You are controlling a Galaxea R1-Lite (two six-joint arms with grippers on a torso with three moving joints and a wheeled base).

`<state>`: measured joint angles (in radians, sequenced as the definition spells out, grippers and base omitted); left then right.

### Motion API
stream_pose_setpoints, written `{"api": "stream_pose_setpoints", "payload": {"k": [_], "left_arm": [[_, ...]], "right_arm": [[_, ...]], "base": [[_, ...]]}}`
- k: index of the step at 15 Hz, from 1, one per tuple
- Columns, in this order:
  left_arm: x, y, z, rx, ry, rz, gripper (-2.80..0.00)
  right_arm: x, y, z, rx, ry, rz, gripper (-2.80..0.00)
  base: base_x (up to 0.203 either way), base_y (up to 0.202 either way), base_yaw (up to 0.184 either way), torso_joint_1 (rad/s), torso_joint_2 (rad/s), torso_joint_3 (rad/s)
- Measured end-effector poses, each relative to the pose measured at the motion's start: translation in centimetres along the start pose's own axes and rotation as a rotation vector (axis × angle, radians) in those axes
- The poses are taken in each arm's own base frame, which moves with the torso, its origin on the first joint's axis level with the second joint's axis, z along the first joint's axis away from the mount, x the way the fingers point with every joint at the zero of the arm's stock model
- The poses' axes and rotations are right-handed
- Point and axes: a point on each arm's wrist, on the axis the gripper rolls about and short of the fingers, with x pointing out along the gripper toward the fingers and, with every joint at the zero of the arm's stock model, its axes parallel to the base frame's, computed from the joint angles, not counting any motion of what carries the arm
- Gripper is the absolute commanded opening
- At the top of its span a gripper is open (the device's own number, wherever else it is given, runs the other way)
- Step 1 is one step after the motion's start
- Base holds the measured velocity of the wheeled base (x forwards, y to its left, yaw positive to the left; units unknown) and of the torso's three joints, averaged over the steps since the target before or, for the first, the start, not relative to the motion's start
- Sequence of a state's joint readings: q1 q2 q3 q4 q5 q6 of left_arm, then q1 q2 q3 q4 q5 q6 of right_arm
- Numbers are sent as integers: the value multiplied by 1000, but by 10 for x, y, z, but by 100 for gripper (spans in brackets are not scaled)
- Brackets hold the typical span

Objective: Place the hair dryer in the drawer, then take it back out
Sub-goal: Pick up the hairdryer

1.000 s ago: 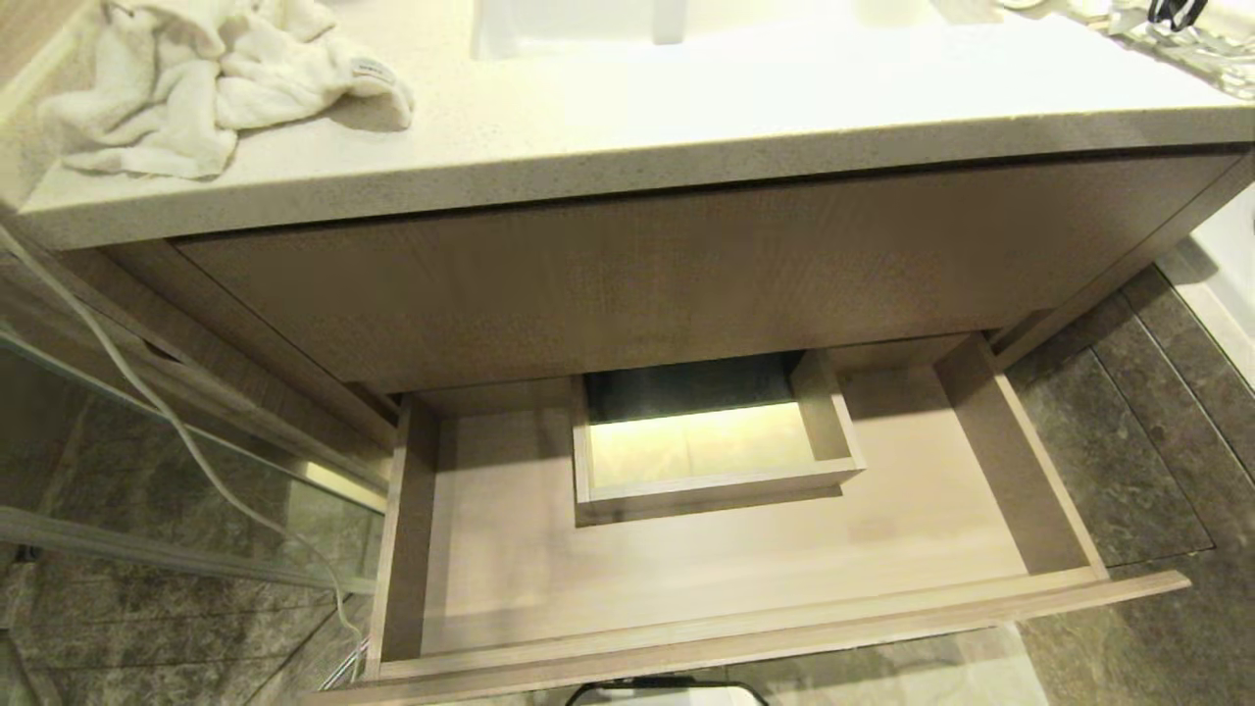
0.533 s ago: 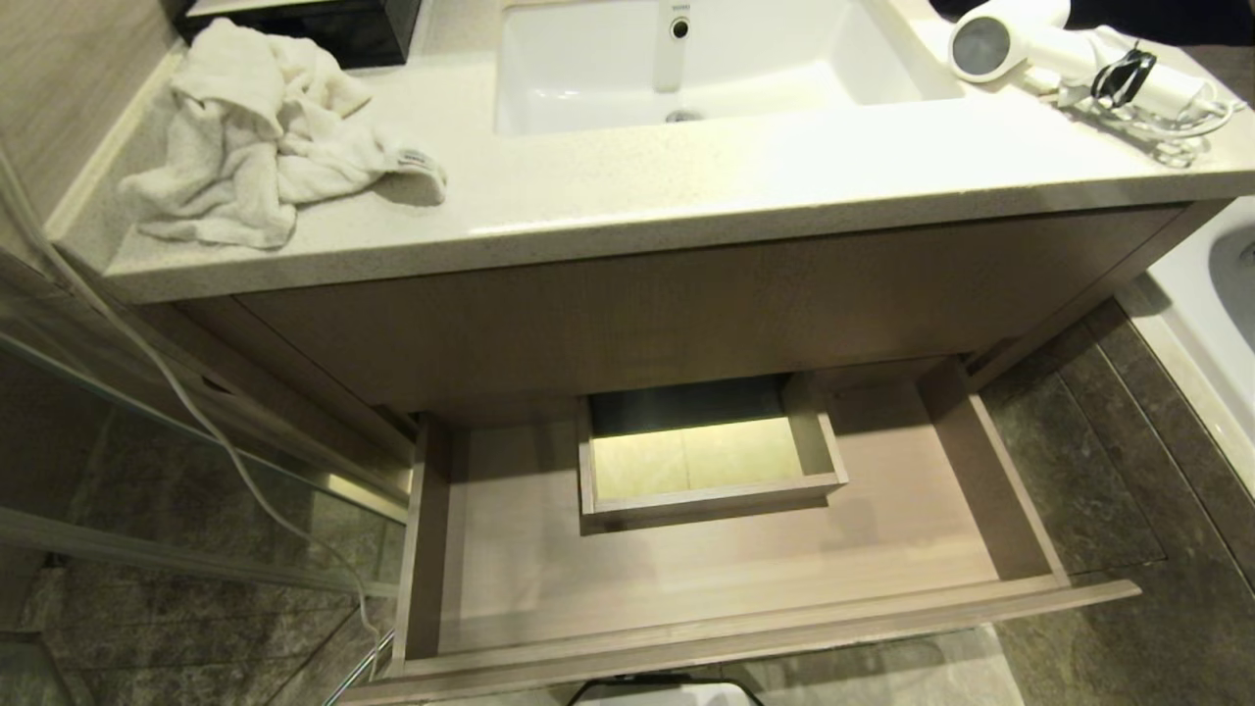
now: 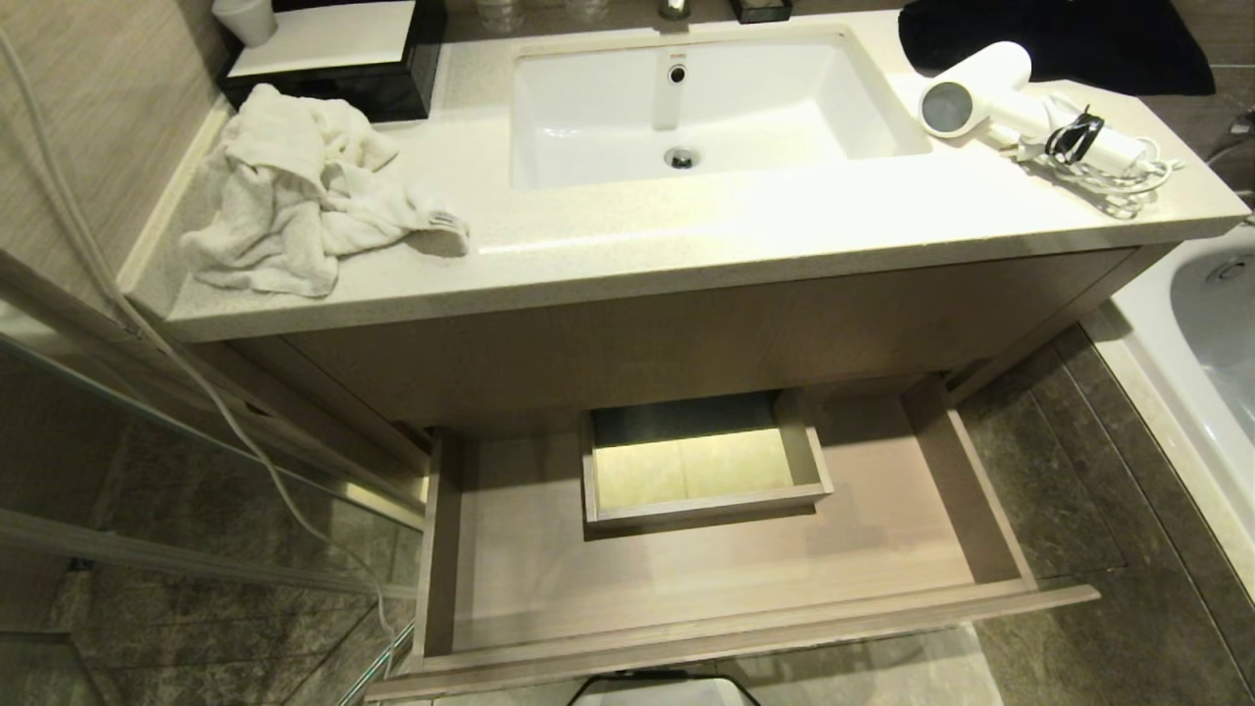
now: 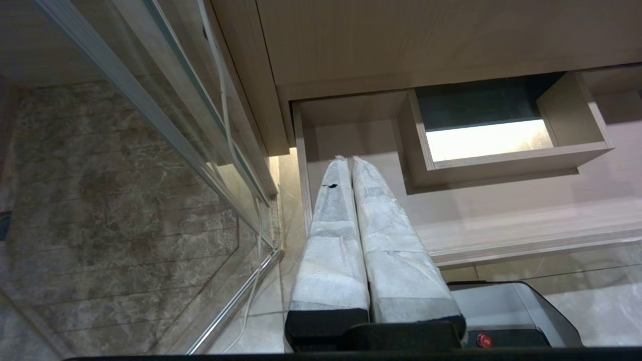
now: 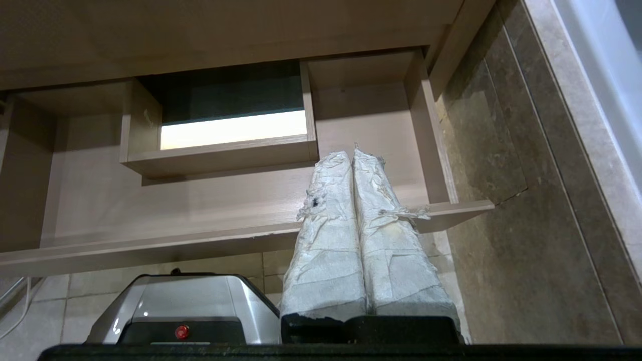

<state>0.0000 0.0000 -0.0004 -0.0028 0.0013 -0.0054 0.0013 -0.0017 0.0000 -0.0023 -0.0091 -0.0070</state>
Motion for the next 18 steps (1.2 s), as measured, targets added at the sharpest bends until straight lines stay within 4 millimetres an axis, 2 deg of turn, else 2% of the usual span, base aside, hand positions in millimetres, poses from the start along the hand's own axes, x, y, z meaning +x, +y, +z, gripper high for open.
{"api": "stream_pose_setpoints", "payload": {"k": [14, 18], "left_arm": [[0, 0, 0, 0, 0, 0, -280], [0, 0, 0, 0, 0, 0, -280]], "right_arm": [[0, 0, 0, 0, 0, 0, -280], [0, 0, 0, 0, 0, 0, -280]], "base": [[0, 0, 0, 167, -323, -157], [0, 0, 0, 2, -8, -1]]}}
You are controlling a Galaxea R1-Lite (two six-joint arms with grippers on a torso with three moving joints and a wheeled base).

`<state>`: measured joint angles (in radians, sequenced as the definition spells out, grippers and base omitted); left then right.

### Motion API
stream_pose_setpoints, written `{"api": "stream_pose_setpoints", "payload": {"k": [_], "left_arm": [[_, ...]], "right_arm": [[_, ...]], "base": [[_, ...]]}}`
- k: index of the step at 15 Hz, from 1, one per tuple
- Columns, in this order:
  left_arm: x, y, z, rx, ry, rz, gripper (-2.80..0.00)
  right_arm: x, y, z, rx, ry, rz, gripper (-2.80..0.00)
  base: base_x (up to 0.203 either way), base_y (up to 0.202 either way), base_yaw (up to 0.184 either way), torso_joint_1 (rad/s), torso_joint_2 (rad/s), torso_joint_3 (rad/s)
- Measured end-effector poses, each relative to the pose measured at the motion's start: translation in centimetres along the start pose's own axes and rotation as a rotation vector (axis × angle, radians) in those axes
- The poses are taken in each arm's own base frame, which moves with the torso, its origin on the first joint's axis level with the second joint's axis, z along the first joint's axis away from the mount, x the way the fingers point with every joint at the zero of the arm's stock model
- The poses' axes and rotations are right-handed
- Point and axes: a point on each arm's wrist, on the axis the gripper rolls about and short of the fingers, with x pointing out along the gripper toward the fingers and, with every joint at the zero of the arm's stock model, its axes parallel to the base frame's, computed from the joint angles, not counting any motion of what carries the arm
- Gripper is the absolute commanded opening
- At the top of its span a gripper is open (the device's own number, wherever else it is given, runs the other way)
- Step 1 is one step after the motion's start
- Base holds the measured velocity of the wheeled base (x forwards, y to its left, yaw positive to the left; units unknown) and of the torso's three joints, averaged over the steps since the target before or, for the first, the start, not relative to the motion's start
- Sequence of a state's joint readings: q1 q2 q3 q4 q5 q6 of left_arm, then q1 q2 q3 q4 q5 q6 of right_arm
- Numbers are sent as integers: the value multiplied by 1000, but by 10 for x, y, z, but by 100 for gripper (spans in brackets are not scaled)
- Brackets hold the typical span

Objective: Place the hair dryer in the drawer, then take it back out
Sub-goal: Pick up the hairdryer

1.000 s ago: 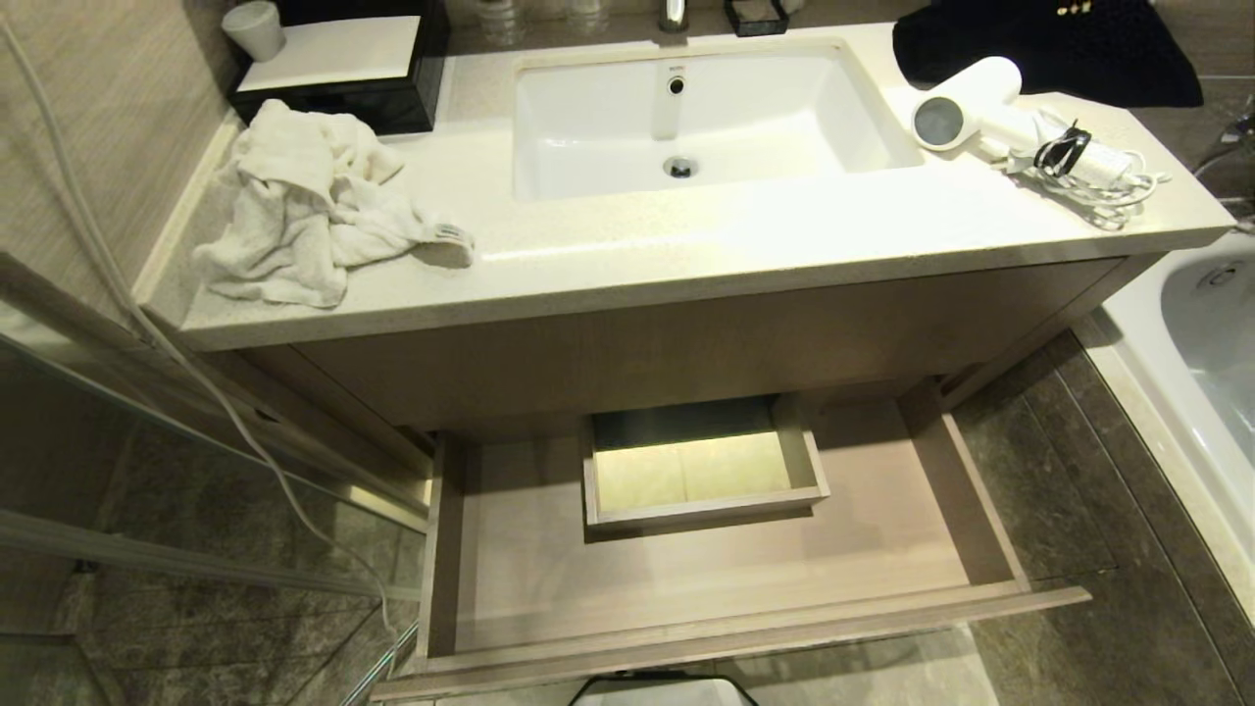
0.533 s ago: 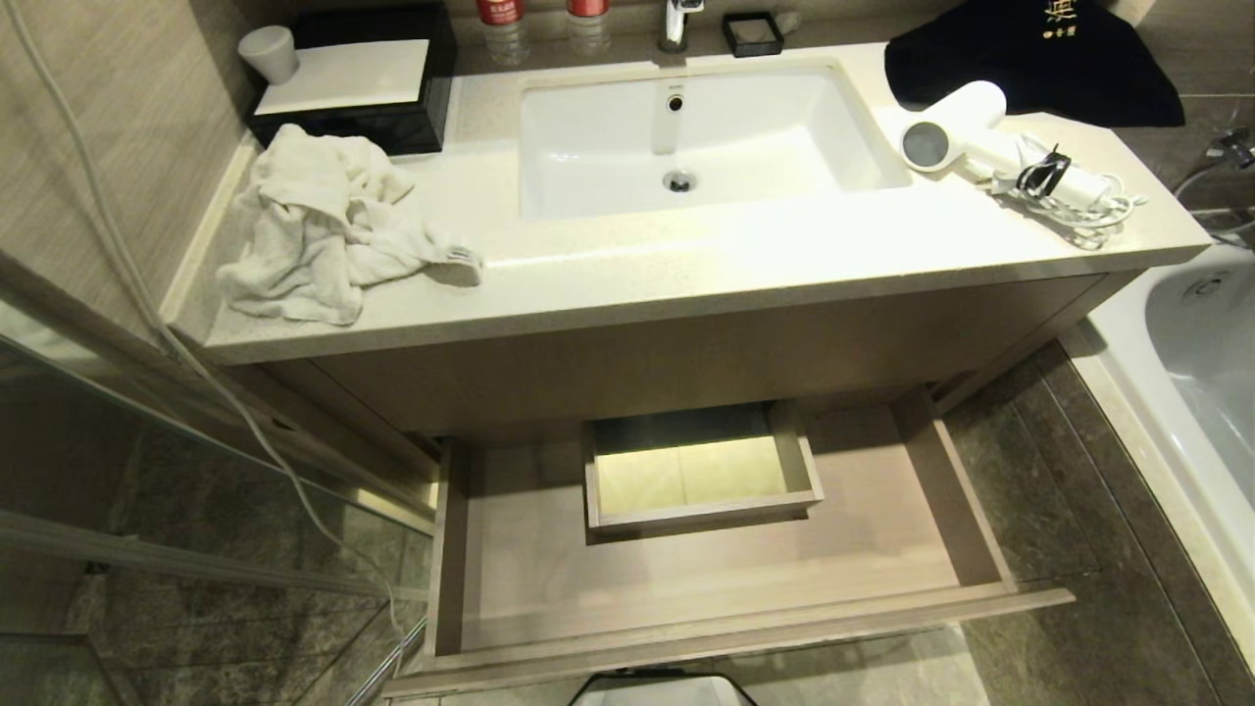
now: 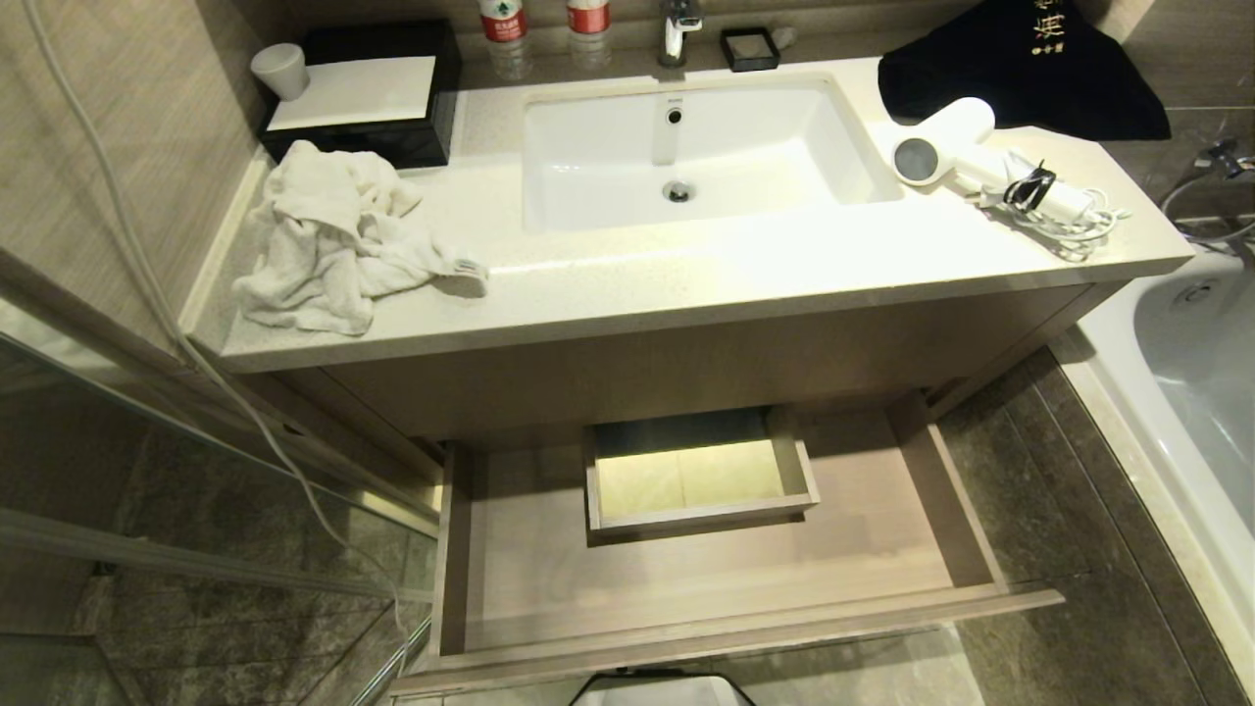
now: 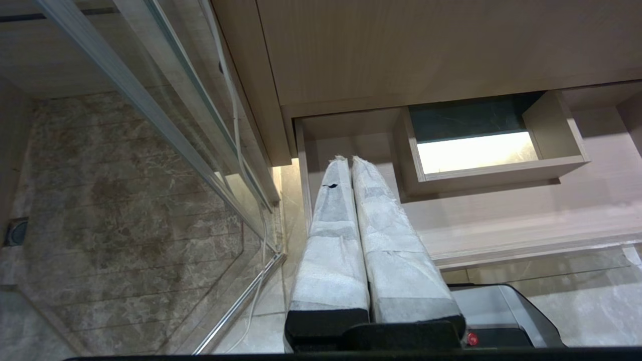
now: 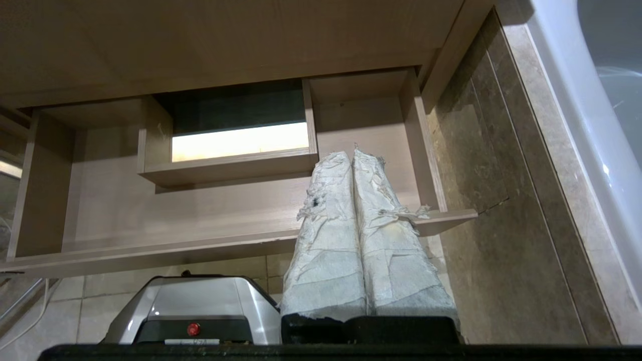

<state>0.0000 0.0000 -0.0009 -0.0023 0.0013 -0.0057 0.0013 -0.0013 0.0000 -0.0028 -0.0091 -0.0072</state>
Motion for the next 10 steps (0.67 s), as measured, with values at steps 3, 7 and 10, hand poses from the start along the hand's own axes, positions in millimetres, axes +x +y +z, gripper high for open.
{"api": "stream_pose_setpoints", "payload": {"k": [3, 7, 10], "left_arm": [[0, 0, 0, 0, 0, -1, -280], [0, 0, 0, 0, 1, -1, -280], [0, 0, 0, 0, 0, -1, -280]], "right_arm": [[0, 0, 0, 0, 0, 0, -280], [0, 0, 0, 4, 0, 1, -280], [0, 0, 0, 6, 0, 0, -280]], "base": [[0, 0, 0, 0, 0, 0], [0, 0, 0, 0, 0, 0], [4, 7, -93, 88, -163, -73]]}}
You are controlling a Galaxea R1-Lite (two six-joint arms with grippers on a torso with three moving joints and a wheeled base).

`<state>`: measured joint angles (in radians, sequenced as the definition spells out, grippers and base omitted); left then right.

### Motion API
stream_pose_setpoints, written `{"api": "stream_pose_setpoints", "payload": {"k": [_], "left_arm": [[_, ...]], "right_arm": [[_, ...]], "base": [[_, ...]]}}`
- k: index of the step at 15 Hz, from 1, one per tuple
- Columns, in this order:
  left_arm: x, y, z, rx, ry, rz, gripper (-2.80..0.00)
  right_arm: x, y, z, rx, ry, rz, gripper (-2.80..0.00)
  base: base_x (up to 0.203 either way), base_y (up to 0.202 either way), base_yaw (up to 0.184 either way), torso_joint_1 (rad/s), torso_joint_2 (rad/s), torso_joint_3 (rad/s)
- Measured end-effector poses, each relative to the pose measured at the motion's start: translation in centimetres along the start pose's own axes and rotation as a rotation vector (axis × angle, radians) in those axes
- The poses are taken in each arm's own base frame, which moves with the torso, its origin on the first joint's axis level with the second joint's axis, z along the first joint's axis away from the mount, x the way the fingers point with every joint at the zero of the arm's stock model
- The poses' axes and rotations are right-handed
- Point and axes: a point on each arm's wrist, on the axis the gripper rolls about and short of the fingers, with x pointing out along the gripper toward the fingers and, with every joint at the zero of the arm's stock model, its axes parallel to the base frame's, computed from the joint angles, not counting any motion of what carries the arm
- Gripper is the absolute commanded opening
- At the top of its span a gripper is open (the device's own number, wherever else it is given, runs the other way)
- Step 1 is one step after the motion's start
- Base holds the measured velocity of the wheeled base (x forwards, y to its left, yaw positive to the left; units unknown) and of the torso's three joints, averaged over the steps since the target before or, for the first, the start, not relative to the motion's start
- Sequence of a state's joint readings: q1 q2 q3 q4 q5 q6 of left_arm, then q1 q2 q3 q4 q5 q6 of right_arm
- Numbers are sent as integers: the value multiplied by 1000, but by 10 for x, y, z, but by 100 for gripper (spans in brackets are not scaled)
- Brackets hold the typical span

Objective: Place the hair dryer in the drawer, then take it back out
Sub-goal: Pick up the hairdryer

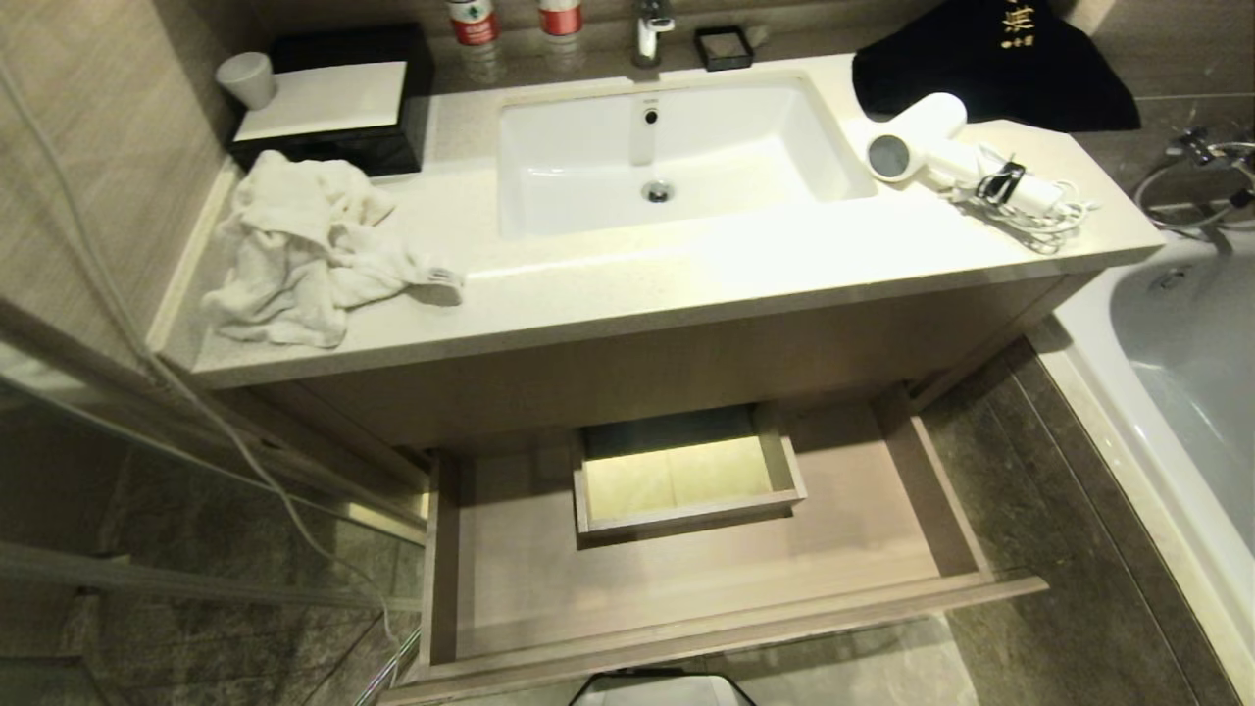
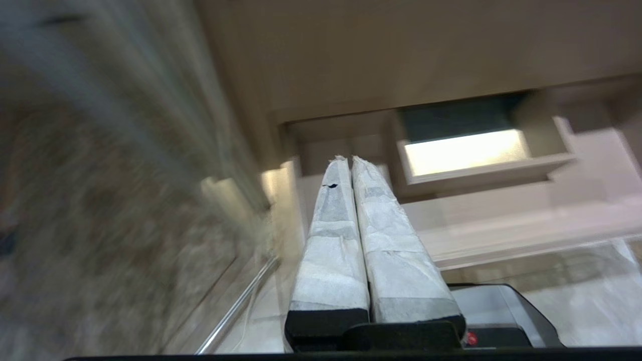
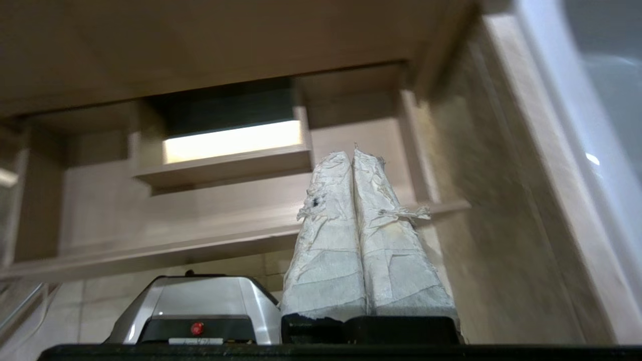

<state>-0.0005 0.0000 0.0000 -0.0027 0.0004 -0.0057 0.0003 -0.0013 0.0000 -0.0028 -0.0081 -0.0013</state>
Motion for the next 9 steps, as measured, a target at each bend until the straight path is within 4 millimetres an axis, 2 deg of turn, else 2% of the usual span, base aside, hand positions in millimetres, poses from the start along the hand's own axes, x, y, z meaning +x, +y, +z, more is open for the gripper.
{"api": "stream_pose_setpoints", "payload": {"k": [4, 6, 7, 9], "left_arm": [[0, 0, 0, 0, 0, 1, -280], [0, 0, 0, 1, 0, 1, -280], [0, 0, 0, 0, 0, 1, -280], [0, 0, 0, 0, 0, 1, -280]], "right_arm": [[0, 0, 0, -1, 0, 0, -280], [0, 0, 0, -1, 0, 0, -280], [0, 0, 0, -1, 0, 0, -280], [0, 0, 0, -1, 0, 0, -280]], "base": [[0, 9, -173, 94, -188, -87], [0, 8, -146, 3, 9, -2], [6, 2, -100, 7, 6, 2], [0, 0, 0, 0, 0, 0]]}}
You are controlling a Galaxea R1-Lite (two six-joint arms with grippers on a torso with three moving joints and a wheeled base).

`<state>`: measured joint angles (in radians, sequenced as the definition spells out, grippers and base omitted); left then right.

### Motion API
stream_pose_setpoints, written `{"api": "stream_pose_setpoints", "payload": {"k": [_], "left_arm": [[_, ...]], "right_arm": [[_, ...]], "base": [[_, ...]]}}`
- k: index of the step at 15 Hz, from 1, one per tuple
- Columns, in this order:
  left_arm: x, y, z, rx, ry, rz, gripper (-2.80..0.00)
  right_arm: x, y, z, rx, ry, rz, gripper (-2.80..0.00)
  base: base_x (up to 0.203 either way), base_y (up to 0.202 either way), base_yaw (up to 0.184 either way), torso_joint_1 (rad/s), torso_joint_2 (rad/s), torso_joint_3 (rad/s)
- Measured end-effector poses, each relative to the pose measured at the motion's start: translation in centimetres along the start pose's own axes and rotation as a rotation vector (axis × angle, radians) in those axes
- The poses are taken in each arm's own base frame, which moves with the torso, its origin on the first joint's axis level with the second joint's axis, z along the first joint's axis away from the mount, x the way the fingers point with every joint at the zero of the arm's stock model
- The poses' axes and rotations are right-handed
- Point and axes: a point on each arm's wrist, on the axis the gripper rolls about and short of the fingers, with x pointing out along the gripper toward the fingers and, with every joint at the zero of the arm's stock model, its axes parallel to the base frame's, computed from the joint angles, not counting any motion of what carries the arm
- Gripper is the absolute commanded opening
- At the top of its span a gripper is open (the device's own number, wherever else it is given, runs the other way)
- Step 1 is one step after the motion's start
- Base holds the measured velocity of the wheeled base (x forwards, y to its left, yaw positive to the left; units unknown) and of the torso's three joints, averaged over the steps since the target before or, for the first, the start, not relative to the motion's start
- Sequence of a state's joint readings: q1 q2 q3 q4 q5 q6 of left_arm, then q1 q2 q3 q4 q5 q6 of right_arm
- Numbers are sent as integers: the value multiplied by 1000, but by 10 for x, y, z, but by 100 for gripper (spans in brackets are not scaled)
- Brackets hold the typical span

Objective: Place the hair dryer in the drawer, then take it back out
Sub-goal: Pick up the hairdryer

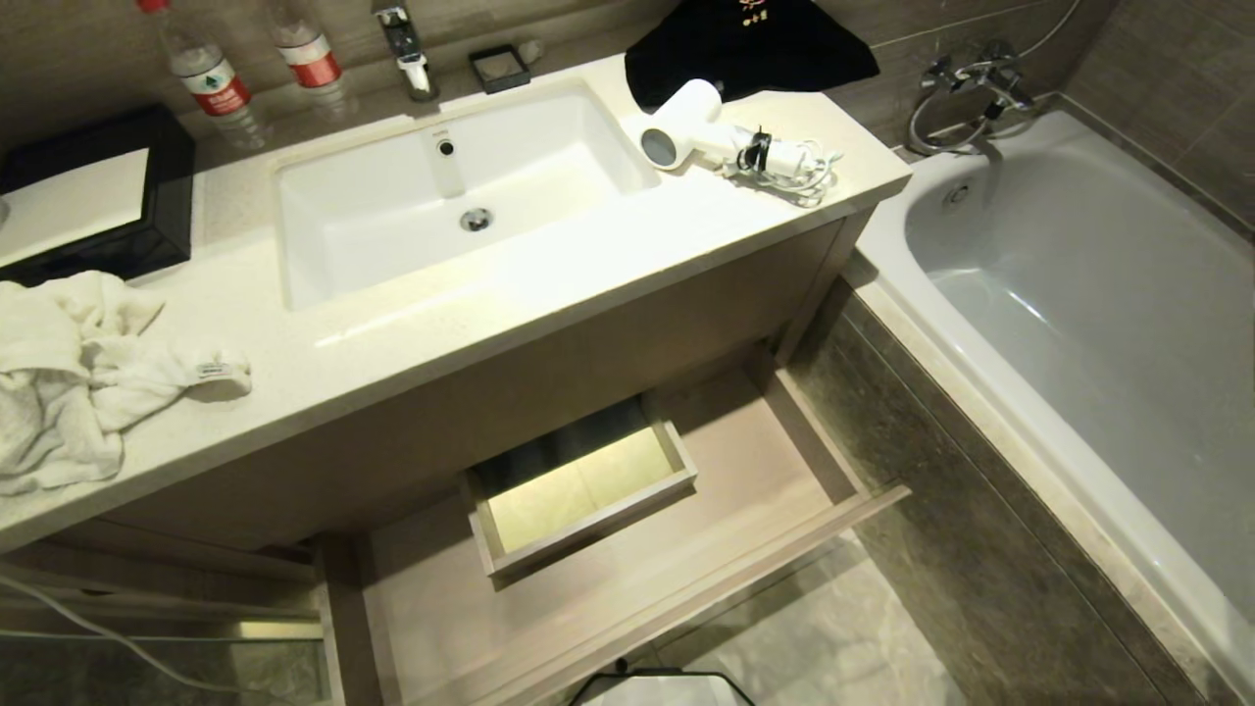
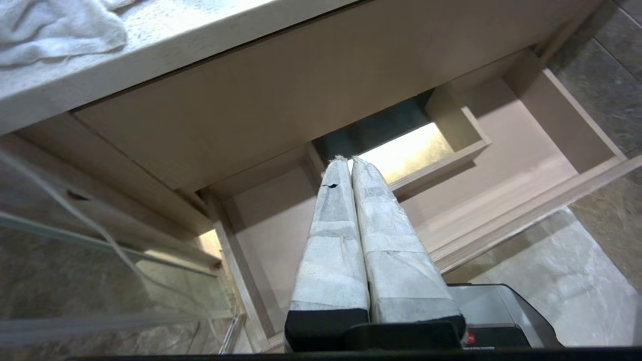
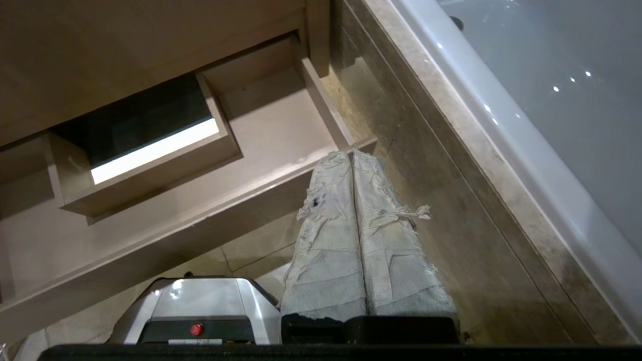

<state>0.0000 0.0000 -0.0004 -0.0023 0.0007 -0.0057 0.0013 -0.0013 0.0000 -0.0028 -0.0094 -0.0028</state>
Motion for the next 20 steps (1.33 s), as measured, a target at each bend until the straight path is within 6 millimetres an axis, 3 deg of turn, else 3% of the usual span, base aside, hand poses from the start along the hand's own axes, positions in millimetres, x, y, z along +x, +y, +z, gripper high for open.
{"api": "stream_pose_setpoints", "payload": {"k": [20], "left_arm": [[0, 0, 0, 0, 0, 1, -280]], "right_arm": [[0, 0, 0, -18, 2, 3, -280]], "base": [[0, 0, 0, 7, 0, 7]]}}
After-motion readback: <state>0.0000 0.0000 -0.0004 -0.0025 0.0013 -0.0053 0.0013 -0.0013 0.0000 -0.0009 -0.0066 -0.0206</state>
